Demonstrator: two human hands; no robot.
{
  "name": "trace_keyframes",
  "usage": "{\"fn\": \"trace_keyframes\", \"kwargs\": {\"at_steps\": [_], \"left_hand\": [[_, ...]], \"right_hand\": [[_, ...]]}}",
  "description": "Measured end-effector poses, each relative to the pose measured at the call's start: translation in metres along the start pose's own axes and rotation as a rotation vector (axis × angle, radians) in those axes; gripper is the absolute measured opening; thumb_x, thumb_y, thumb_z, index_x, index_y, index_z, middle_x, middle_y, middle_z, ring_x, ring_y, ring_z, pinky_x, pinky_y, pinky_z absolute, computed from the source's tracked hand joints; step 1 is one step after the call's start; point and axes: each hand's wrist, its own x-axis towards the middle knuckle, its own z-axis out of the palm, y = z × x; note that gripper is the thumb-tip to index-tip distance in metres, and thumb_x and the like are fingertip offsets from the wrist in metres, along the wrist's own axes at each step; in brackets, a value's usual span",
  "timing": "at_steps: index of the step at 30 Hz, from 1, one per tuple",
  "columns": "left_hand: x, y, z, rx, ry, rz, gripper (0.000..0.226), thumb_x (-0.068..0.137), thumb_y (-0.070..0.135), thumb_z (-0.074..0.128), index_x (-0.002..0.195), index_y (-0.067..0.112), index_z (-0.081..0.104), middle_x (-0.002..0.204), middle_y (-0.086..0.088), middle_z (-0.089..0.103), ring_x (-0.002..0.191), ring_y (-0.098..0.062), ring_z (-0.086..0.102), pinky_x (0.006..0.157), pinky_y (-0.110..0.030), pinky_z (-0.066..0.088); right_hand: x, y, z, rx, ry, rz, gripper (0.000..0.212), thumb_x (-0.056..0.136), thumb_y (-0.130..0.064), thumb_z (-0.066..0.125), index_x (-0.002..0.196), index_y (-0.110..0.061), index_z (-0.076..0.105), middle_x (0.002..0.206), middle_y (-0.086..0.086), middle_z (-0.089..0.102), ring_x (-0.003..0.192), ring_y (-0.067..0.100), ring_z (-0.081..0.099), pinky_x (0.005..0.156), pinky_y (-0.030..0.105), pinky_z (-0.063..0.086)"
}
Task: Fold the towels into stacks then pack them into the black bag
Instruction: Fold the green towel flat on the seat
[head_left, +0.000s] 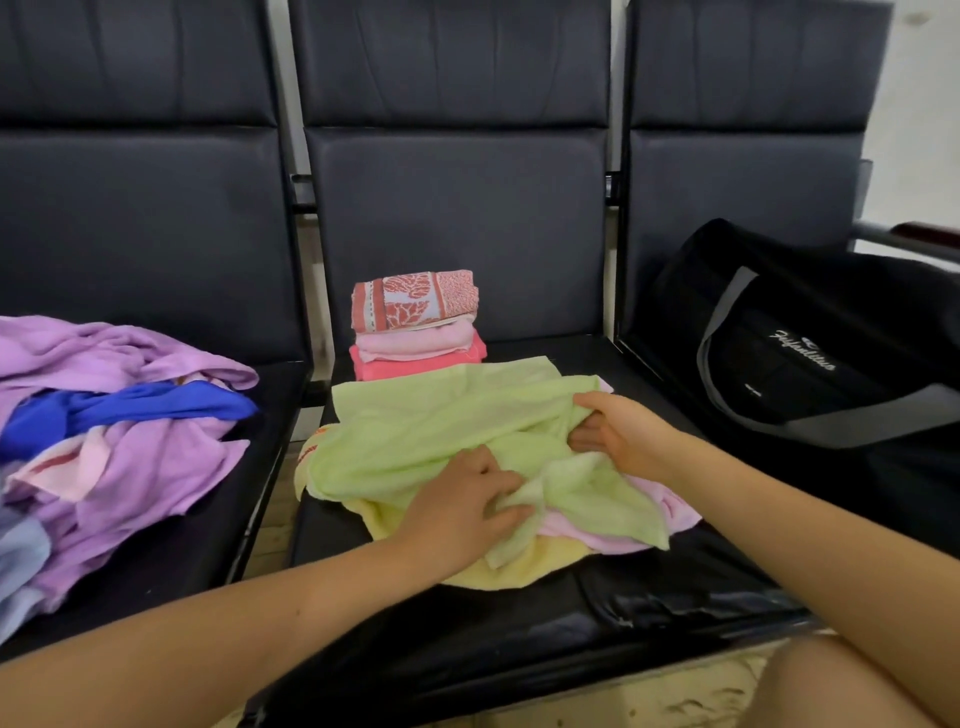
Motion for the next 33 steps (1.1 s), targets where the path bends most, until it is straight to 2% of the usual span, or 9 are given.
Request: {"fn": "trace_keyframes", "kwargs": {"at_steps": [3, 6, 8, 12, 14, 17, 21, 26, 33], "left_hand": [[0.005, 0.006, -0.016, -0.248, 0.082, 0.007, 0.038, 0.093, 0.048, 0.044, 0.086, 0.014, 0.058, 0.088, 0.008, 0.053, 0.084, -0.006, 0.048, 0.077, -0.025, 0.040], [0.009, 0.018, -0.039, -0.732, 0.199, -0.186, 0.024, 0.102, 0.027, 0.041, 0.093, 0.021, 0.062, 0.093, 0.012, 0.064, 0.082, 0.006, 0.057, 0.076, -0.014, 0.041], [0.013, 0.020, -0.049, -0.906, 0.238, -0.302, 0.025, 0.102, 0.025, 0.039, 0.093, 0.032, 0.060, 0.093, 0.022, 0.063, 0.085, 0.010, 0.058, 0.072, -0.007, 0.042], [0.024, 0.002, -0.060, -0.994, 0.274, -0.512, 0.023, 0.100, 0.037, 0.043, 0.098, 0.027, 0.063, 0.108, 0.004, 0.066, 0.105, -0.017, 0.061, 0.098, -0.033, 0.045], [0.023, -0.010, -0.060, -0.988, 0.255, -0.576, 0.036, 0.088, 0.053, 0.057, 0.108, 0.023, 0.065, 0.115, 0.001, 0.067, 0.107, -0.021, 0.062, 0.101, -0.040, 0.045], [0.015, -0.024, -0.058, -0.969, 0.223, -0.619, 0.035, 0.081, 0.043, 0.071, 0.106, 0.019, 0.068, 0.108, -0.001, 0.072, 0.098, -0.021, 0.068, 0.093, -0.040, 0.052], [0.017, -0.035, -0.055, -0.967, 0.300, -0.698, 0.006, 0.087, 0.020, 0.068, 0.091, 0.016, 0.067, 0.102, -0.010, 0.071, 0.092, -0.027, 0.067, 0.085, -0.039, 0.054], [0.029, -0.045, -0.056, -0.972, 0.372, -0.743, 0.010, 0.091, 0.022, 0.057, 0.087, 0.018, 0.066, 0.103, -0.009, 0.068, 0.101, -0.030, 0.063, 0.097, -0.045, 0.048], [0.035, -0.065, -0.062, -0.594, 0.411, -0.550, 0.019, 0.099, 0.015, 0.040, 0.098, 0.018, 0.059, 0.107, 0.000, 0.058, 0.101, -0.018, 0.050, 0.087, -0.027, 0.036]], "right_hand": [[0.007, -0.005, -0.004, 0.130, 0.072, -0.006, 0.038, 0.091, -0.026, 0.056, 0.122, -0.004, 0.059, 0.120, 0.020, 0.064, 0.105, 0.034, 0.065, 0.083, 0.043, 0.055], [0.015, -0.016, -0.010, 0.211, 0.162, -0.064, 0.036, 0.089, -0.028, 0.055, 0.110, 0.000, 0.064, 0.108, 0.023, 0.068, 0.100, 0.038, 0.066, 0.094, 0.044, 0.050], [0.016, -0.029, -0.015, 0.210, 0.300, -0.134, 0.019, 0.093, -0.024, 0.055, 0.087, -0.007, 0.062, 0.084, 0.012, 0.063, 0.075, 0.028, 0.062, 0.079, 0.033, 0.049], [0.028, -0.032, -0.023, -0.315, 0.503, -0.230, 0.028, 0.094, -0.023, 0.051, 0.066, -0.017, 0.046, 0.066, 0.001, 0.045, 0.069, 0.024, 0.047, 0.058, 0.029, 0.038], [0.032, -0.020, -0.020, -0.526, 0.461, -0.229, 0.013, 0.090, -0.025, 0.055, 0.085, -0.013, 0.058, 0.081, 0.007, 0.054, 0.085, 0.027, 0.051, 0.071, 0.034, 0.042], [0.024, -0.004, -0.007, -0.912, 0.423, -0.262, 0.048, 0.089, -0.034, 0.058, 0.132, -0.015, 0.048, 0.127, 0.011, 0.050, 0.124, 0.032, 0.042, 0.097, 0.037, 0.038], [-0.006, -0.004, 0.024, -0.881, 0.236, -0.517, 0.023, 0.091, -0.035, 0.059, 0.103, -0.016, 0.066, 0.097, -0.002, 0.062, 0.099, 0.018, 0.057, 0.084, 0.030, 0.044], [-0.037, 0.009, 0.057, -0.952, -0.278, -0.391, 0.046, 0.082, -0.051, 0.068, 0.074, -0.007, 0.055, 0.069, 0.000, 0.045, 0.062, 0.011, 0.040, 0.058, 0.025, 0.032], [-0.026, -0.002, 0.041, -0.918, -0.180, -0.456, 0.027, 0.096, -0.027, 0.055, 0.078, -0.008, 0.055, 0.067, -0.005, 0.043, 0.060, 0.007, 0.039, 0.050, 0.013, 0.032]]}}
